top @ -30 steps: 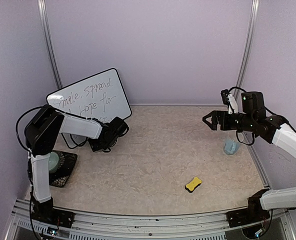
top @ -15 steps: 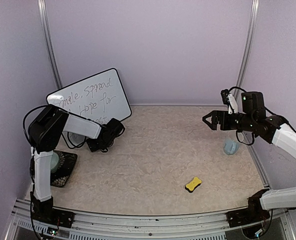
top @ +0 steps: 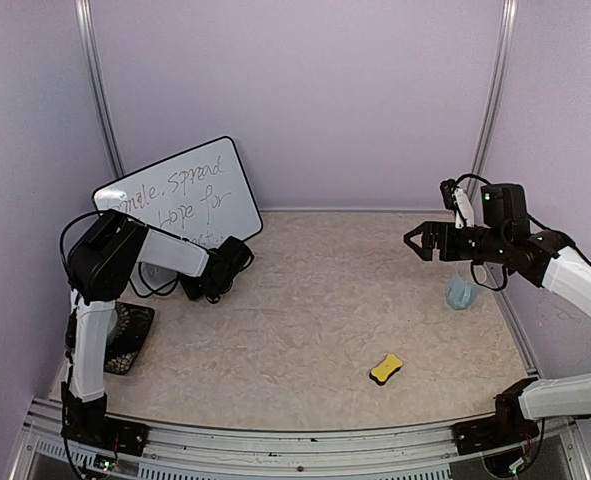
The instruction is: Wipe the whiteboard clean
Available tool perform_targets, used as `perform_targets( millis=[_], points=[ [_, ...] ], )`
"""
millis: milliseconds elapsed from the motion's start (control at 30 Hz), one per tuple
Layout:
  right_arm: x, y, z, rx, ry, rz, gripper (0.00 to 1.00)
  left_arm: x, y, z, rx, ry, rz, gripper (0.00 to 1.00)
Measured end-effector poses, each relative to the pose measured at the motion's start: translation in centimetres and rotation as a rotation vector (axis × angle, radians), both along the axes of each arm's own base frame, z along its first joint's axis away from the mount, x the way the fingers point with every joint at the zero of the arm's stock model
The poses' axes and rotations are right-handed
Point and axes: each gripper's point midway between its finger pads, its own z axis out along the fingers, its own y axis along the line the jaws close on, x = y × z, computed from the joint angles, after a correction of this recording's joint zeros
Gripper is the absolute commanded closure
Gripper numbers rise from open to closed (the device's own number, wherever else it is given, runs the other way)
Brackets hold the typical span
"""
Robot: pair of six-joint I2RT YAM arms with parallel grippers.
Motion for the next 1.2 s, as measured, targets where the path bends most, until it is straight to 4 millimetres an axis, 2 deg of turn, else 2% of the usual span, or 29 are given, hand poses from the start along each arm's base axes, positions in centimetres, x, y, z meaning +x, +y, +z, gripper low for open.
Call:
perform_targets(
  millis=[167,333,467,700,1000,1100,1200],
  points=[
    [0.0,0.0,0.0,-0.001,0.0,0.001,0.0,0.0,0.1,0.0,0.001,-0.004,0.004,0.47],
    [0.0,0.0,-0.1,-0.002,-0.001,0.002,0.0,0.2,0.5,0.0,0.0,-0.004,0.014,0.57],
    [0.0,0.0,-0.2,-0.003,0.0,0.002,0.0,0.4,0.5,0.0,-0.011,-0.003,0.016,0.7],
    [0.0,0.0,-0.3,-0.003,0.001,0.003,0.0,0.5,0.5,0.0,0.0,0.007,0.008,0.75],
    [-0.2,-0.1,-0.2,-0.012,-0.003,0.006,0.0,-0.1,0.3,-0.1,0.013,-0.012,-0.003,0.9],
    [-0.3,-0.1,-0.1,-0.013,-0.007,0.008,0.0,-0.7,-0.6,0.0,0.012,-0.023,-0.026,0.91],
    [-0.4,-0.2,-0.1,-0.013,-0.008,0.008,0.0,-1.6,-2.5,0.0,0.019,-0.028,-0.068,0.92]
  ],
)
